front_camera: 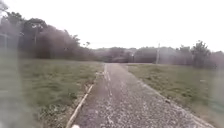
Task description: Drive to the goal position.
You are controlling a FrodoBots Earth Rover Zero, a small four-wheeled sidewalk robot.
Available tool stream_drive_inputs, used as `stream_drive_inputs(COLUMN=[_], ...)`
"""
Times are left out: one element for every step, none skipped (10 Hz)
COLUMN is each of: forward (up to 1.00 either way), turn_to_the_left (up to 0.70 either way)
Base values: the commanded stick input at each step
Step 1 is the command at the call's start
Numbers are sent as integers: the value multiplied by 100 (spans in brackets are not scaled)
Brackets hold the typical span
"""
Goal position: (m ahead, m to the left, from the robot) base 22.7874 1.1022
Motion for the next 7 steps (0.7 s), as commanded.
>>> stream_drive_inputs(forward=[70,70,70,70,70,70,70], turn_to_the_left=[-14,-13,-11,0,0,0,0])
